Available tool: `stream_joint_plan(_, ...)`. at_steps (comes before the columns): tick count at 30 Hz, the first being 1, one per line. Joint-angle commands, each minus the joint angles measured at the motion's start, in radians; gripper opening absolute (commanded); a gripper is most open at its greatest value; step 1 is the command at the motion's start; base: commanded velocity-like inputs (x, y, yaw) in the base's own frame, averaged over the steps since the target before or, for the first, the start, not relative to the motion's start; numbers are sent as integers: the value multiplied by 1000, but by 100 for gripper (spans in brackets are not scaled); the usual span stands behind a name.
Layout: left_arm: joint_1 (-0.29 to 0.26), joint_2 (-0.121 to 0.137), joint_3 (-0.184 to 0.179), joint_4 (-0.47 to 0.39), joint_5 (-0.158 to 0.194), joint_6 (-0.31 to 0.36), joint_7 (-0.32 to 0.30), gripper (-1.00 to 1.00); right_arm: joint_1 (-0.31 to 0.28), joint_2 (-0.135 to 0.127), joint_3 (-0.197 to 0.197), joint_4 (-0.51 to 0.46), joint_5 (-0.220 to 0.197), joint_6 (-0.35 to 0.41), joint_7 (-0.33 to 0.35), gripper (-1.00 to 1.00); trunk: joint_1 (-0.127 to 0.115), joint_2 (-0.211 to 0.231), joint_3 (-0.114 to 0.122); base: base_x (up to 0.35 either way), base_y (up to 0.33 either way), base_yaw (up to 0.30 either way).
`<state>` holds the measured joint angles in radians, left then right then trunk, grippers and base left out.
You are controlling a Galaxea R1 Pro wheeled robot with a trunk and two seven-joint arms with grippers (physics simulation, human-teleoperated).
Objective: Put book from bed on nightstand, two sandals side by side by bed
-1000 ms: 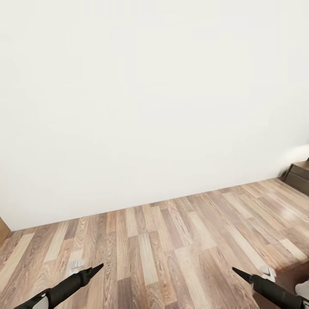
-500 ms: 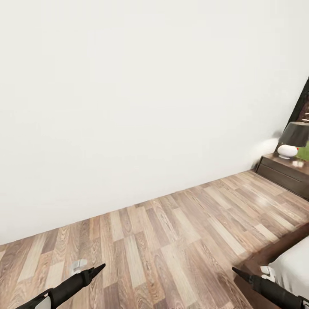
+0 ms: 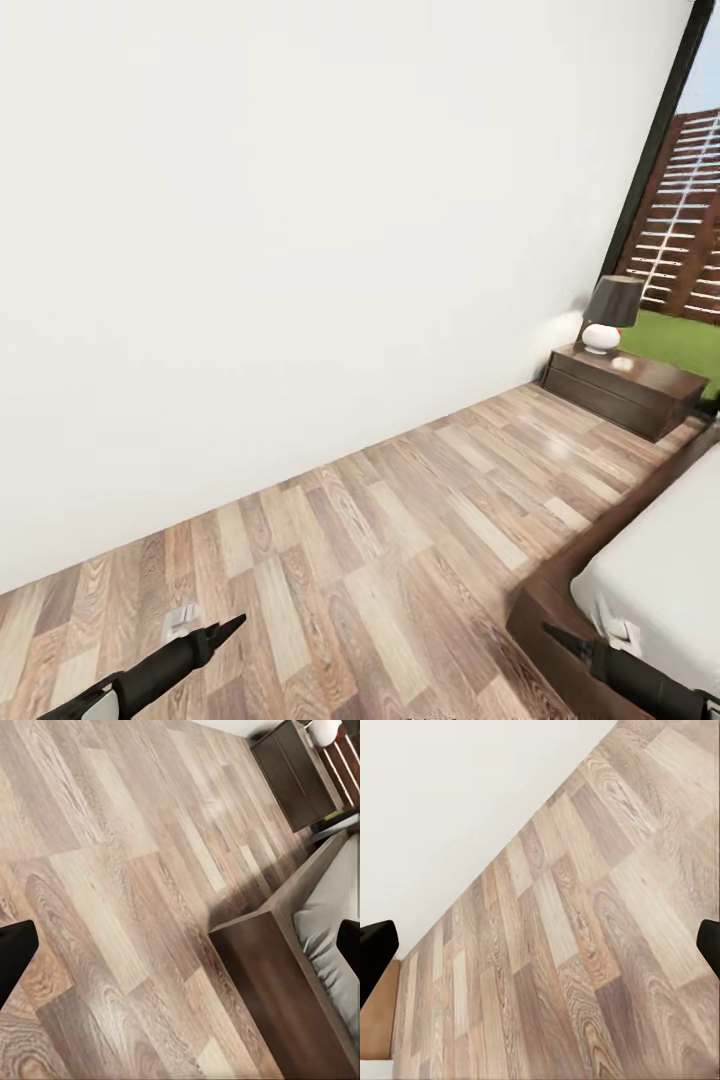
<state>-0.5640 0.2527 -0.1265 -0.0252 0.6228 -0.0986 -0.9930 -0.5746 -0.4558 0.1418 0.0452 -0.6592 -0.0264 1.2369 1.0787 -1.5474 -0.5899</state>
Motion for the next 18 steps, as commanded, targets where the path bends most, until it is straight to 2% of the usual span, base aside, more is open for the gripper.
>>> stream_joint_plan(1, 0, 0, -9, 1, 5, -10, -1, 100, -2, 0, 8, 4, -8, -3, 4, 100, 0, -1, -1, 0, 0, -284)
stream_joint_plan(18, 0, -5, -9, 1, 5, -10, -1, 100, -2, 1, 9, 4, -8, -3, 4, 100, 0, -1, -1, 0, 0, -284)
